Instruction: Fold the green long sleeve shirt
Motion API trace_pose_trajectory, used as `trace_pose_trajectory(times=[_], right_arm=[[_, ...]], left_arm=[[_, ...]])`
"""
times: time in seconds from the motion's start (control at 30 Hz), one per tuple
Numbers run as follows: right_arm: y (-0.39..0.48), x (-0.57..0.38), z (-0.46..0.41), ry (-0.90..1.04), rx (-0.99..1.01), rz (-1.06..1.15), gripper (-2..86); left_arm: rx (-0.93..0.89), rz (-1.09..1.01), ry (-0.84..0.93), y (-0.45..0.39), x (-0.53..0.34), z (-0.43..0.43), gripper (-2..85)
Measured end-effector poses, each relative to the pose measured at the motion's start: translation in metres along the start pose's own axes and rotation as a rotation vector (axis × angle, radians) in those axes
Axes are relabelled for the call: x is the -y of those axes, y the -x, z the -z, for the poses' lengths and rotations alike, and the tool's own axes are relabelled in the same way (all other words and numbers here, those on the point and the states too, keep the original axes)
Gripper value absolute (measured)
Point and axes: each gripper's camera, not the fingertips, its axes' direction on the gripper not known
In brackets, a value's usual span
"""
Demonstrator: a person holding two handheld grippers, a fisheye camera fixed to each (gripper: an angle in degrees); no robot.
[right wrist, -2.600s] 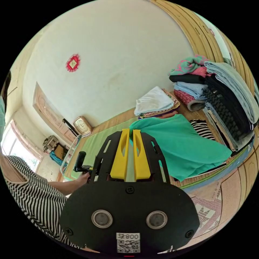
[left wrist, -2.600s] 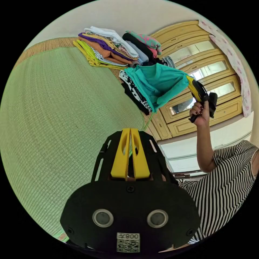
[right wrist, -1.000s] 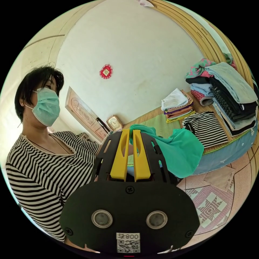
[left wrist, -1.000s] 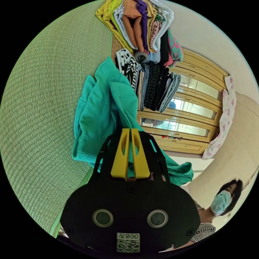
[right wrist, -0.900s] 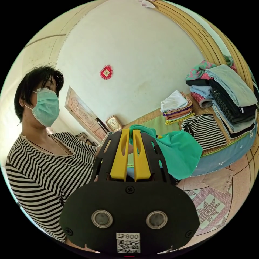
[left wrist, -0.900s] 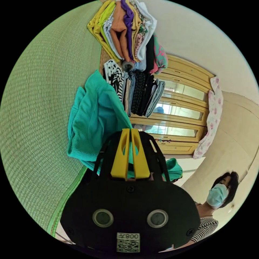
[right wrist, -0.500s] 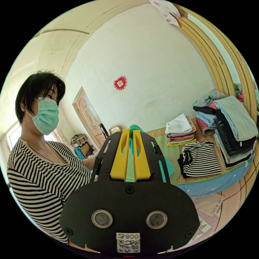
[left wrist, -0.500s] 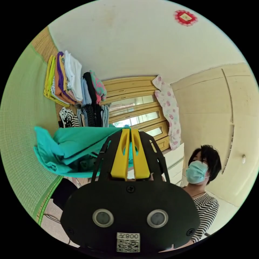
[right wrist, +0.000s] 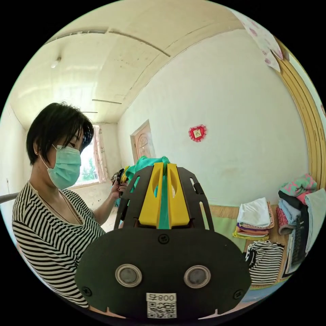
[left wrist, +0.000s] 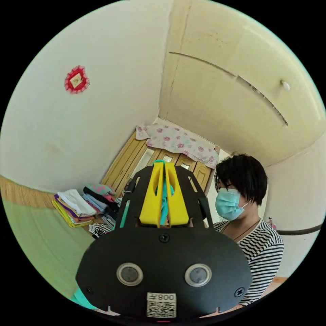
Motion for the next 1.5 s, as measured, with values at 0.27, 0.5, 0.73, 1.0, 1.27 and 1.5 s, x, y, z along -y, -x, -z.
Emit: trace_pose_trajectory(times=[0.27, 0.5, 0.73, 1.0, 1.27, 1.5], right_arm=[[0.086, 0.026, 0.017, -0.111, 0.051, 0.186, 1.7], [0.138, -0.009, 0.039, -0.177, 0.05, 0.275, 1.7], [0.176, -0.064, 0.053, -0.206, 0.004, 0.35, 1.5], [0.185, -0.121, 0.033, -0.199, -0.038, 0.399, 1.5], [0.123, -0.175, -0.062, -0.115, -0.05, 0.344, 1.7], [0.002, -0.223, -0.223, 0.07, -0.1, 0.214, 1.8]], left_arm=[[0.159, -0.363, -0.013, -0.211, 0.063, 0.042, 0.3], [0.288, -0.534, -0.026, -0.333, 0.067, 0.066, 0.4], [0.387, -0.618, -0.021, -0.392, 0.066, 0.077, 0.5], [0.485, -0.701, -0.036, -0.409, 0.084, 0.08, 0.5], [0.621, -0.646, 0.012, -0.331, 0.142, 0.07, 0.6], [0.775, -0.391, 0.114, -0.129, 0.217, 0.058, 0.8]])
